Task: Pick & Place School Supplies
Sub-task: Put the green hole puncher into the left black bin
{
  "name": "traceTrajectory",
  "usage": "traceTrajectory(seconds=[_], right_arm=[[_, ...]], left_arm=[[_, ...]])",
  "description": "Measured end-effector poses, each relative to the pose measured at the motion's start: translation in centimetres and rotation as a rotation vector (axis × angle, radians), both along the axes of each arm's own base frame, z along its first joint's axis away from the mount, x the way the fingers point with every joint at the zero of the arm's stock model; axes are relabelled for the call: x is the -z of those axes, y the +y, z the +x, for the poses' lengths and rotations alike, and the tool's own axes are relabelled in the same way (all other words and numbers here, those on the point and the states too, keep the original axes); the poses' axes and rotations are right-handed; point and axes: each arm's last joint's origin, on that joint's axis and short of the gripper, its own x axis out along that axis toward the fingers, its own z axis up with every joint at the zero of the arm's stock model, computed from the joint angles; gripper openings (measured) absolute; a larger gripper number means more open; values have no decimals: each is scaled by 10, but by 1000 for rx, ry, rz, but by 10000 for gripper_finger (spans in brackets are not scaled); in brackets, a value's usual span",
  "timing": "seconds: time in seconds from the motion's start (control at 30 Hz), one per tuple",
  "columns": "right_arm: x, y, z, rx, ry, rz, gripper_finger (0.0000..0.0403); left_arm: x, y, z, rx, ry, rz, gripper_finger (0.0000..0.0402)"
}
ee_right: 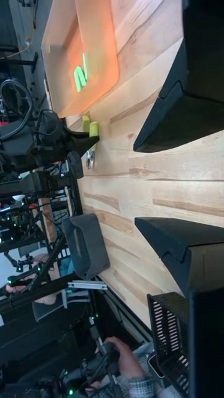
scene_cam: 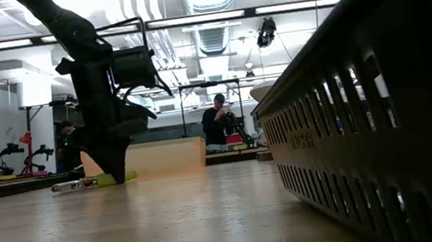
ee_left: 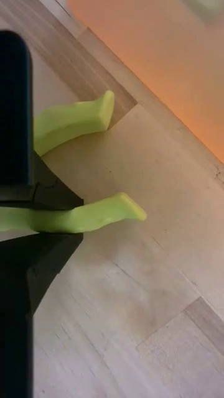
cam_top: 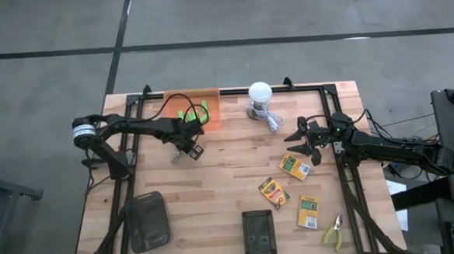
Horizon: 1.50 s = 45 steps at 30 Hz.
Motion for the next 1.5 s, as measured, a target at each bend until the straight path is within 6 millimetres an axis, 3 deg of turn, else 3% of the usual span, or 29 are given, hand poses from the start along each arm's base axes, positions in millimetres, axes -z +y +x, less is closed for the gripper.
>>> traceTrajectory(seconds=[0.43, 0.6, 0.87, 1.0, 1.23, 1.5], right_arm=[[0, 0, 0, 0, 0, 0, 178], [0, 0, 0, 0, 0, 0, 178], [0, 0, 0, 0, 0, 0, 178], [0, 0, 0, 0, 0, 0, 178], [0, 0, 0, 0, 0, 0, 178], [0, 0, 0, -1, 0, 0, 178]], left_arm=[[-23, 2, 5, -32, -55, 5, 53], [-41, 1, 4, -39, -42, -1, 54], [-86, 2, 6, -128, -34, -2, 55], [-116, 3, 6, -278, -47, -19, 55], [-172, -1, -3, -711, -89, -90, 55], [-205, -12, -17, -997, -75, -130, 55]])
